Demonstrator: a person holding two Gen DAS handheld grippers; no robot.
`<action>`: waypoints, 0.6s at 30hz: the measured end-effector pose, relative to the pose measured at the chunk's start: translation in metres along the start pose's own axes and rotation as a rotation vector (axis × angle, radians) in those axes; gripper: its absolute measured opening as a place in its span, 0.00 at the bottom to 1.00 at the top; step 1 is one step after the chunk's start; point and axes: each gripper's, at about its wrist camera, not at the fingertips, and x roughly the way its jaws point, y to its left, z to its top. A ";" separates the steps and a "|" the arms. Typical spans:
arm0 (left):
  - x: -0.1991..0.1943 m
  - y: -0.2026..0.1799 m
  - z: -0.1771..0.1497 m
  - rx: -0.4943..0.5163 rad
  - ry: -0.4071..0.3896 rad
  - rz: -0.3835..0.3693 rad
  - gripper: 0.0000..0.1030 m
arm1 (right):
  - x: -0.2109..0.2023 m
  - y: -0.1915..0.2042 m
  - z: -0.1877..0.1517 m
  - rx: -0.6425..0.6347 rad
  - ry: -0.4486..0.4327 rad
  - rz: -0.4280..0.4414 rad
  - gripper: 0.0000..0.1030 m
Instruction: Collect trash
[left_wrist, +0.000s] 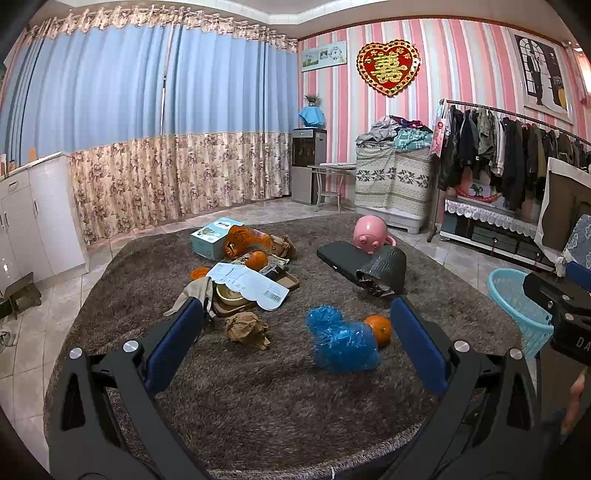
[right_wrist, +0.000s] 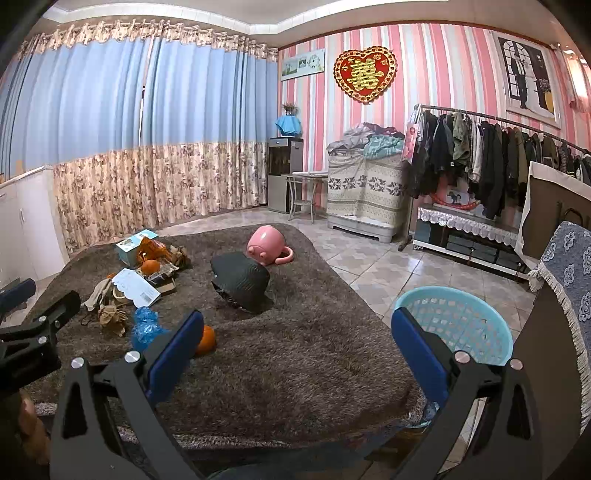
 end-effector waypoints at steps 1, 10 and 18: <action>0.000 -0.001 -0.002 0.002 0.000 0.002 0.95 | 0.000 -0.001 0.000 0.001 0.000 0.000 0.96; 0.002 0.004 -0.004 -0.005 -0.001 0.009 0.95 | -0.002 0.000 -0.001 -0.001 -0.003 -0.003 0.96; 0.001 0.005 -0.002 -0.008 -0.002 0.007 0.95 | -0.003 0.003 -0.004 -0.004 -0.004 -0.004 0.96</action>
